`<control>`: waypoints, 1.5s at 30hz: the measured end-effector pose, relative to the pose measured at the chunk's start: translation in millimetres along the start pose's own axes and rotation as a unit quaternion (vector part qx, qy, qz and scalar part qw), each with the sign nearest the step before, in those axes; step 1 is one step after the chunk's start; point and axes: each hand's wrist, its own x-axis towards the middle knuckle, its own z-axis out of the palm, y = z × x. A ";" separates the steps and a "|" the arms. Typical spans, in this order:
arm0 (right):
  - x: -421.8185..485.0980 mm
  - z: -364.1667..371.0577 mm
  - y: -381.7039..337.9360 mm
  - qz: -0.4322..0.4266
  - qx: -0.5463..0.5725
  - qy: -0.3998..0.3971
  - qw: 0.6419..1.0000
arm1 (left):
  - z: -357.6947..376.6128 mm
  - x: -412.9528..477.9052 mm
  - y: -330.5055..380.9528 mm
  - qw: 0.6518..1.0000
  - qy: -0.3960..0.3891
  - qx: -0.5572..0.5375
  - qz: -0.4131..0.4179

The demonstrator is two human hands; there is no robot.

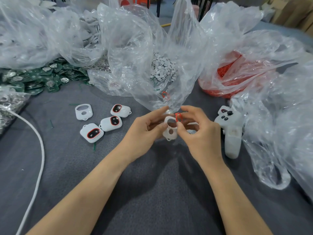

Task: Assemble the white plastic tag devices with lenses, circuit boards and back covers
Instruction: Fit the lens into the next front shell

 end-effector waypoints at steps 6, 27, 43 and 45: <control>-0.7 2.5 -1.0 -0.071 -0.066 -0.023 0.995 | -0.3 1.6 -3.4 1.000 0.010 0.004 -0.018; -3.1 2.4 -0.2 -0.121 -0.112 -0.025 0.986 | 1.1 2.3 -7.8 0.997 0.020 -0.077 -0.023; -1.8 1.4 -2.9 -0.083 -0.052 -0.037 0.995 | -0.9 1.6 -7.1 0.986 -0.003 -0.165 -0.037; -2.0 1.5 -3.4 -0.079 -0.043 -0.039 0.995 | -1.1 1.0 -6.3 0.987 0.004 -0.154 -0.037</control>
